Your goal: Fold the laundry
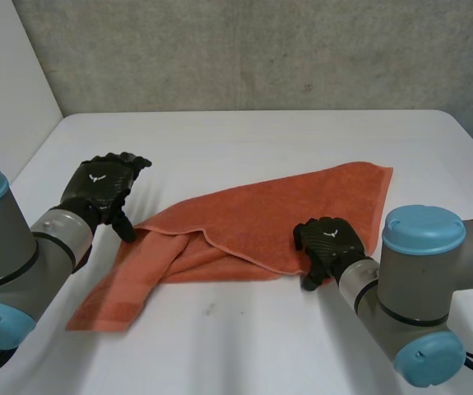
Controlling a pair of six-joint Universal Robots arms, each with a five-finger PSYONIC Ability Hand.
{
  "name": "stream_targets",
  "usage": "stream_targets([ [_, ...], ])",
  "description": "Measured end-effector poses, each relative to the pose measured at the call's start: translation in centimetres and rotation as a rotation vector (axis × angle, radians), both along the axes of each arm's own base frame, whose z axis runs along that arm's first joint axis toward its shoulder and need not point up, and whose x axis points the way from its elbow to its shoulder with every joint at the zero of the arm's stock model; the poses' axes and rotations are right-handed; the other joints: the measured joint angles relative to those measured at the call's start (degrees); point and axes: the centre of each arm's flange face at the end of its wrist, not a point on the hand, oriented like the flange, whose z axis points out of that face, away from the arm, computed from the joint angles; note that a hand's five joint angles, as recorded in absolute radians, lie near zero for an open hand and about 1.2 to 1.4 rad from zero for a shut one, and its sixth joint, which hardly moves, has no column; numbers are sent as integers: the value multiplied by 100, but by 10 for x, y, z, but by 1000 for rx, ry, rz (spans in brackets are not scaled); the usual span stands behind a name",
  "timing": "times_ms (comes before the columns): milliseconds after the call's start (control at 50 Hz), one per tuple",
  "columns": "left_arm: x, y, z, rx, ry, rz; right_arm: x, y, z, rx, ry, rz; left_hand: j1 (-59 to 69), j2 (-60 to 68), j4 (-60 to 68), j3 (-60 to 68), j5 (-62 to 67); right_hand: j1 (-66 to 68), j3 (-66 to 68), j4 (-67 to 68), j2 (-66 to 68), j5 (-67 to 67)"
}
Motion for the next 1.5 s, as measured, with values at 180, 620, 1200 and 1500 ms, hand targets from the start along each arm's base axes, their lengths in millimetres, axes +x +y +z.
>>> stream_targets([
  [180, 0, 1, -1, 3, -1, -2, 0, -10, 5, -37, -20, -16, 0, 0, 0, 0, 0, 2335, 2775, 2739, 2797, 2695],
  [620, -2, -1, -21, 60, -17, -5, -40, -19, 149, -410, -22, -73, 0, 4, 0, 0, 0, 2539, 3163, 3193, 3155, 3125],
  [1200, -4, 30, -10, 233, 92, 3, -43, 2, 232, -587, -31, -11, 130, 212, 199, 202, 133, 2539, 3165, 3194, 3155, 3126],
  [1500, -6, 16, -39, 237, 77, 13, -49, 2, 236, -574, -24, -26, 3375, 3331, 3319, 3316, 3243, 2539, 3165, 3194, 3155, 3125],
])
